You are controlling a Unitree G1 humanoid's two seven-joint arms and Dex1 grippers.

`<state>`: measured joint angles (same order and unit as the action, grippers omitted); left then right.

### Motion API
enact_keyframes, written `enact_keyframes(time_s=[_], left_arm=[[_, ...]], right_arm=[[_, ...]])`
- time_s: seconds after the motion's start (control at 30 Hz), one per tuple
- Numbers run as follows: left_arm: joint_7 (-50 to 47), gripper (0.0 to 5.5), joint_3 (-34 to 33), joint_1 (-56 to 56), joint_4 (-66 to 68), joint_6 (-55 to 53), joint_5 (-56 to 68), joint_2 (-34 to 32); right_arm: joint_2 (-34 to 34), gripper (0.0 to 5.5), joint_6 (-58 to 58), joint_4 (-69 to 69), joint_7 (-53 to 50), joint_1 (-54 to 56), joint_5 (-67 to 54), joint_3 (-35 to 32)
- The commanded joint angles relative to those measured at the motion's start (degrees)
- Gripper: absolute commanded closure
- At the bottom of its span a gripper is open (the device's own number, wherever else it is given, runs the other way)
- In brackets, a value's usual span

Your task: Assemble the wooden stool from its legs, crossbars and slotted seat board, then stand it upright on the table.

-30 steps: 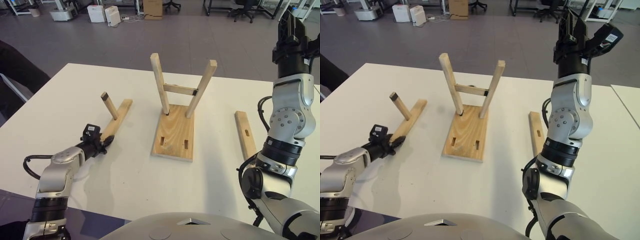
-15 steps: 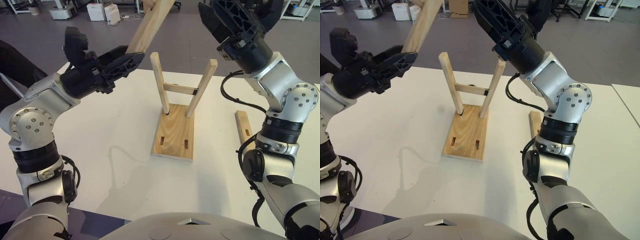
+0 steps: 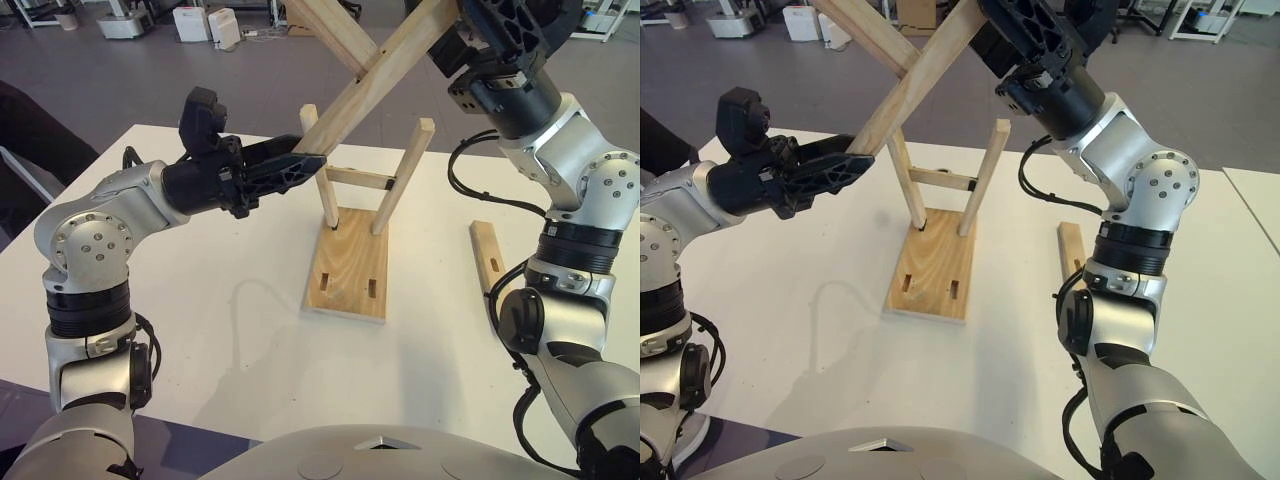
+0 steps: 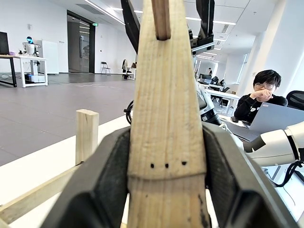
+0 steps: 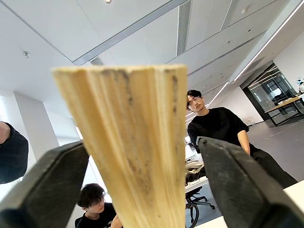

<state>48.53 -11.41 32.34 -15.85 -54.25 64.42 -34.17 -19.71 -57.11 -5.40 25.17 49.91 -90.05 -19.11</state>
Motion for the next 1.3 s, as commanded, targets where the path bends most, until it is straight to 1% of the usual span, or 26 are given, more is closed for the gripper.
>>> enact_keyframes(time_s=[0.03,0.23,0.27,0.37,0.43,0.47,0.53,0.57,0.6,0.67,0.7,0.73,0.8,0.9,1.03,1.13,1.23,1.3], left_arm=[[0.6,3.46,-0.6,0.8,0.4,1.4,-1.3,-1.4],[1.7,3.46,-0.5,1.4,1.3,1.9,-1.3,-1.3],[2.0,3.47,-0.2,1.3,1.3,1.9,-1.7,-1.6],[3.0,3.47,0.6,0.6,1.4,2.1,-3.3,-2.6],[0.7,3.47,0.2,1.3,3.1,1.1,-3.1,-2.3],[-0.9,3.05,-0.5,1.8,4.1,1.3,-3.3,-1.8],[-2.4,2.75,-3.0,-0.6,3.9,2.8,-4.8,-3.6],[-2.8,2.56,-5.2,-3.3,3.6,3.0,-5.2,-4.9],[-2.3,2.53,-6.8,-7.7,2.8,3.8,-7.3,-6.9],[-2.4,2.53,-10.9,-17.5,1.6,3.7,-8.9,-8.5],[-2.3,2.53,-12.3,-22.7,0.8,4.3,-9.8,-8.2],[-2.7,2.53,-13.5,-28.1,0.0,6.3,-11.6,-7.1],[-3.8,2.53,-14.7,-35.3,-0.7,9.7,-14.3,-4.2],[-9.4,2.53,-10.9,-42.0,1.1,17.3,-22.2,3.0],[-16.8,2.53,-6.7,-44.9,4.5,29.7,-32.9,11.5],[-18.7,2.53,-4.0,-43.6,7.1,34.0,-36.2,14.9],[-20.4,2.53,-2.2,-42.5,8.1,35.9,-35.9,19.4],[-20.1,2.53,-1.6,-43.1,8.0,36.5,-35.7,20.5]], right_arm=[[-0.3,2.08,0.1,1.8,1.2,0.6,2.1,1.2],[0.4,3.28,1.0,1.6,0.2,1.0,3.5,1.1],[0.6,3.35,1.1,1.7,-0.1,1.2,3.6,1.1],[1.7,3.35,3.2,1.3,-2.5,2.2,4.0,0.3],[2.2,3.35,4.1,1.3,-3.9,2.8,4.2,-0.3],[2.6,3.36,5.0,1.4,-4.8,3.2,4.7,-0.6],[3.3,3.36,8.2,0.4,-7.5,4.5,6.0,-1.9],[3.1,3.36,9.3,0.3,-8.1,4.5,6.8,-2.5],[2.3,3.36,10.6,1.0,-7.4,3.9,8.6,-2.6],[-0.5,3.36,11.3,4.5,-2.9,1.0,12.5,-1.4],[-2.4,3.36,11.0,7.0,0.6,-1.2,14.9,0.1],[-5.0,3.36,10.6,10.1,4.8,-4.3,17.8,2.1],[-9.3,3.38,11.0,15.0,12.0,-9.9,23.1,5.7],[-13.7,3.38,13.6,18.1,20.8,-17.9,29.7,8.8],[-18.1,3.38,15.3,17.9,28.7,-24.5,35.4,10.4],[-17.5,3.38,16.1,17.4,31.7,-28.0,35.7,10.0],[-15.7,3.38,17.6,16.5,33.0,-30.9,35.5,8.5],[-14.9,3.38,18.3,16.2,33.2,-31.6,35.9,8.5]])
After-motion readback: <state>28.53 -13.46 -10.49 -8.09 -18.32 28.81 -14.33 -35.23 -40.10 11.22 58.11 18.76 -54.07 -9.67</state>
